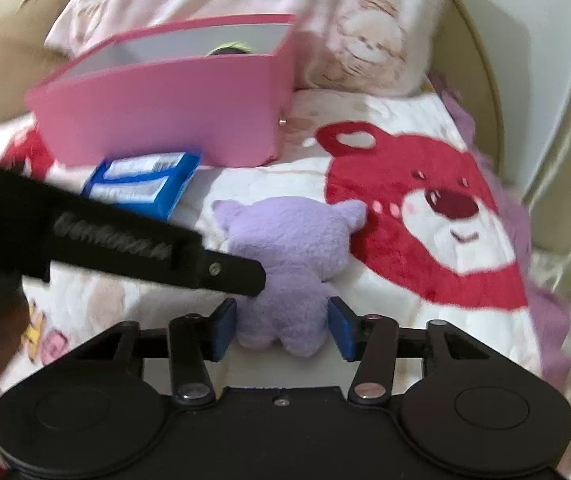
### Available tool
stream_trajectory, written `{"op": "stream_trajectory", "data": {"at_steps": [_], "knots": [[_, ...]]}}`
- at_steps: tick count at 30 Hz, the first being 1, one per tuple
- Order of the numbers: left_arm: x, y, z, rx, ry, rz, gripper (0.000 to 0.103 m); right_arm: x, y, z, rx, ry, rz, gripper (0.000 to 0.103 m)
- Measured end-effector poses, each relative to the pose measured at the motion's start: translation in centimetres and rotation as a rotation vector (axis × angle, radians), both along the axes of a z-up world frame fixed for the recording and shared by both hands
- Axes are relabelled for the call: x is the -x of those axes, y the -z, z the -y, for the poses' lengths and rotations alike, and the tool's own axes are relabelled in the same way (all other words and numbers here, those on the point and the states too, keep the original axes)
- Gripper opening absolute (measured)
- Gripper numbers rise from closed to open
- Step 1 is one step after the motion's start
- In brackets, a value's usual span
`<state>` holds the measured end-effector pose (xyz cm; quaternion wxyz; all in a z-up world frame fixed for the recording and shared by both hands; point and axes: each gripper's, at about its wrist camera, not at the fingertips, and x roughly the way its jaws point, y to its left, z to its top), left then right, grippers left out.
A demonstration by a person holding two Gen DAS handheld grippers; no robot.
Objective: Organize objects
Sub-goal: 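Move the left tool down toward the purple plush bear, then close the left tool on the purple plush's head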
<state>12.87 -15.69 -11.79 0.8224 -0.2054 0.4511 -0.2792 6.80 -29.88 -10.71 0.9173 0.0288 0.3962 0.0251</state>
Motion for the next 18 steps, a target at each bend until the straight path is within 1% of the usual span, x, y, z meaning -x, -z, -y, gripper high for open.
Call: {"op": "stream_trajectory", "data": {"at_steps": [3, 8, 10, 12, 15, 17, 18], "knots": [[0.3, -0.2, -0.5, 0.026, -0.004, 0.0, 0.018, 0.4, -0.4, 0.0, -0.032, 0.003, 0.006, 0.048], [1.0, -0.8, -2.9, 0.033, -0.038, -0.029, 0.018, 1.1, -1.0, -1.4, -0.082, -0.09, -0.001, 0.048], [1.1, -0.6, -3.6, 0.013, -0.039, -0.052, 0.018, 1.1, -0.8, -2.1, -0.081, -0.122, -0.016, 0.048], [1.1, -0.1, -3.9, 0.01, -0.029, -0.067, 0.018, 0.8, -0.6, -2.7, -0.062, -0.127, -0.02, 0.055], [0.9, 0.7, -3.8, 0.052, -0.037, -0.091, 0.021, 0.2, 0.1, -2.9, -0.043, -0.119, -0.032, 0.064], [0.9, 0.9, -3.6, 0.066, -0.024, -0.091, 0.022, -0.2, 0.7, -2.6, -0.039, -0.103, -0.043, 0.065], [1.0, 0.9, -3.5, 0.071, -0.012, -0.081, 0.022, -0.4, 1.0, -2.5, -0.043, -0.097, -0.049, 0.064]]}}
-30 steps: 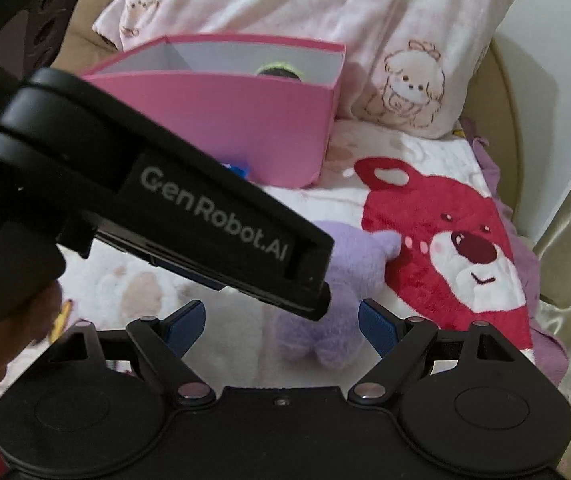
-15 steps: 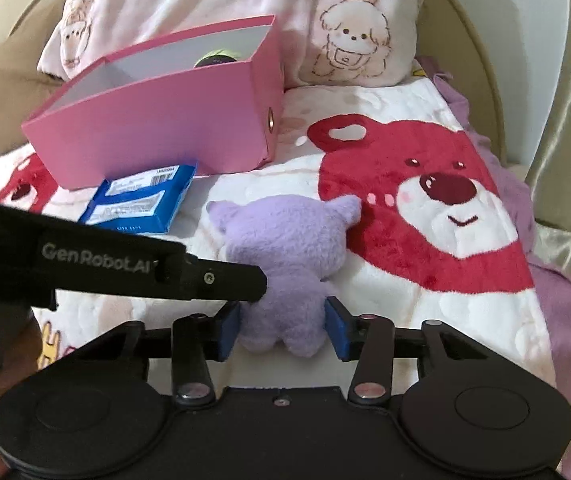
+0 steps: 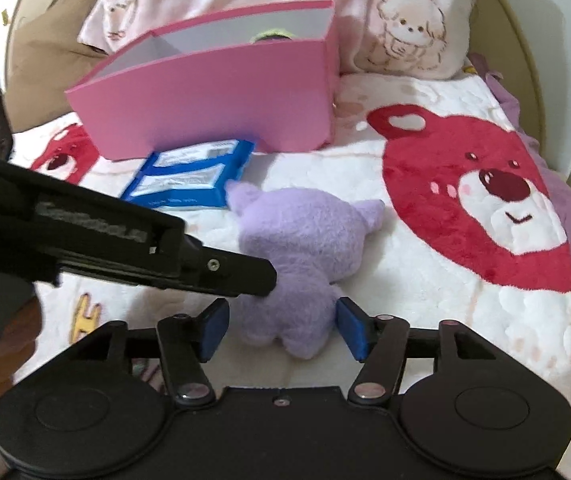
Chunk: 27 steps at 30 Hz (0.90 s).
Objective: Organize objects
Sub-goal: 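Close the left tool on the purple plush's head, then lift and carry the purple plush with the left tool into the pink box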
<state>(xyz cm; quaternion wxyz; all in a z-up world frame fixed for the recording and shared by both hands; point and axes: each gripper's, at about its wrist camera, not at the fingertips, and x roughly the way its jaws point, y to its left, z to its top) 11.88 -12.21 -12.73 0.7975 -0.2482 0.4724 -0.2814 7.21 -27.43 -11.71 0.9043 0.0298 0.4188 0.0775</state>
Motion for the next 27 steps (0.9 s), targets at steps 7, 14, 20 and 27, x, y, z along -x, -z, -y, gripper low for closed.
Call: {"op": "stream_trajectory", "data": {"at_steps": [7, 14, 20, 27], "knots": [[0.4, -0.6, -0.2, 0.023, 0.028, 0.019, 0.022, 1.0, -0.7, -0.6, 0.026, -0.012, 0.033, 0.049], [1.9, -1.3, -1.3, -0.006, 0.044, 0.016, 0.021, 2.1, -1.6, -2.6, 0.053, -0.05, 0.026, 0.045], [3.2, -2.6, -2.5, -0.046, 0.056, 0.061, 0.02, 2.8, -2.4, -4.4, 0.058, -0.051, 0.031, 0.044], [4.3, -4.1, -4.0, -0.055, 0.083, 0.078, 0.02, 4.1, -3.9, -6.6, 0.087, -0.026, 0.048, 0.044]]}}
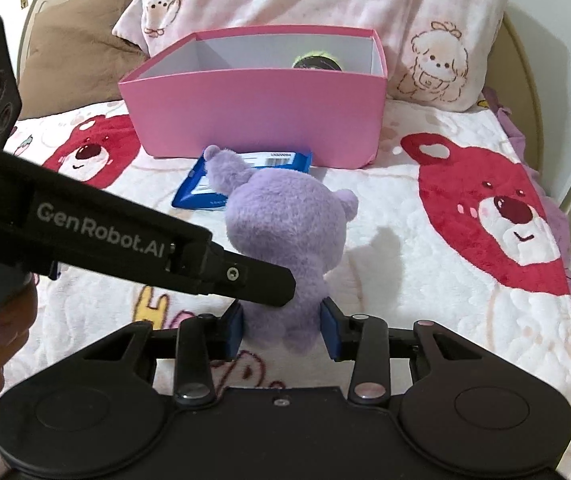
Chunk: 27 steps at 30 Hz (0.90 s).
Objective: Organize objects
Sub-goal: 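Lift and carry the purple plush with the left tool into the pink box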
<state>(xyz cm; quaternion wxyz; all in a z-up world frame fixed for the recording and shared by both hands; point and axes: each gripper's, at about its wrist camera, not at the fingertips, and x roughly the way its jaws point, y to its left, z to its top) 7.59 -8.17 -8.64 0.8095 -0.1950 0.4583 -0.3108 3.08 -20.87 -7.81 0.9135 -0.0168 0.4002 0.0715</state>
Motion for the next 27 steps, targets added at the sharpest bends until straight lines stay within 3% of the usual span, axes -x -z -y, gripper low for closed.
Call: {"op": "stream_trajectory", "data": {"at_steps": [3, 5, 10, 21, 27], "knots": [[0.8, -1.1, -0.8, 0.016, 0.049, 0.038, 0.02, 0.6, -0.8, -1.2, 0.026, 0.009, 0.019, 0.043], [1.1, -1.8, -1.6, 0.046, 0.069, 0.02, 0.02, 0.9, -1.4, -1.9, 0.042, 0.016, 0.023, 0.04], [1.9, -5.0, -2.9, -0.001, 0.1, 0.094, 0.019, 1.6, -3.4, -3.6, 0.068, -0.025, 0.086, 0.037], [-0.1, -11.2, -6.7, -0.077, 0.049, 0.182, 0.02, -1.6, -8.2, -7.6, 0.114, -0.106, 0.185, 0.036], [-3.0, -13.7, -8.9, -0.119, 0.008, 0.204, 0.02, -5.0, -9.9, -9.1, 0.076, -0.142, 0.216, 0.036]]}}
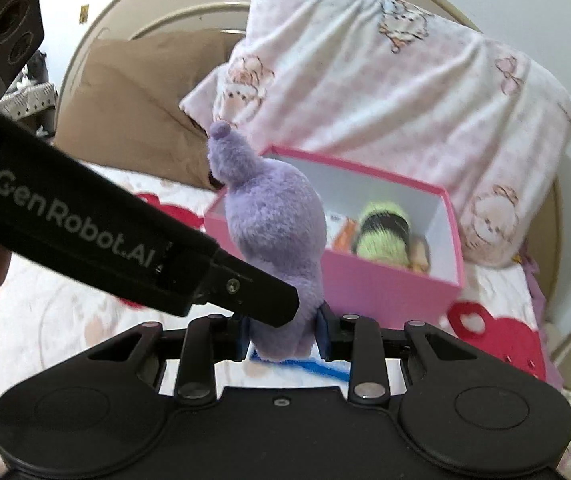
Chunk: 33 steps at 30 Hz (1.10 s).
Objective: Organize objects
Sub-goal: 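Lift and carry the purple plush with the left tool into the pink box, then open the left tool to release the plush and withdraw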
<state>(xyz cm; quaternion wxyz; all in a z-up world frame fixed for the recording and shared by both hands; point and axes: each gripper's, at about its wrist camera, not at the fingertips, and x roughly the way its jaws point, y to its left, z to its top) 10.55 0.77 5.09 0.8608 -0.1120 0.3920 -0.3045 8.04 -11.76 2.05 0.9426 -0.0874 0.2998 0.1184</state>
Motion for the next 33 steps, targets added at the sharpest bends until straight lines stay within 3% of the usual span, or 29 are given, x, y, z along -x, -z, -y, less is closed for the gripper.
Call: {"op": "stream_trajectory", "data": {"at_steps": [11, 21, 33], "knots": [[-8.8, -2.3, -1.5, -0.104, -0.044, -0.006, 0.02, -9.1, -1.0, -0.9, -0.105, -0.08, -0.034, 0.035], [-17.9, 1.3, -0.4, -0.228, -0.075, -0.152, 0.02, -17.9, 3.6, 0.6, -0.3, -0.08, -0.19, 0.035], [-22.1, 5.2, 1.5, -0.328, -0.094, -0.251, 0.019, -23.2, 8.8, 3.2, -0.534, -0.046, -0.407, 0.035]]}}
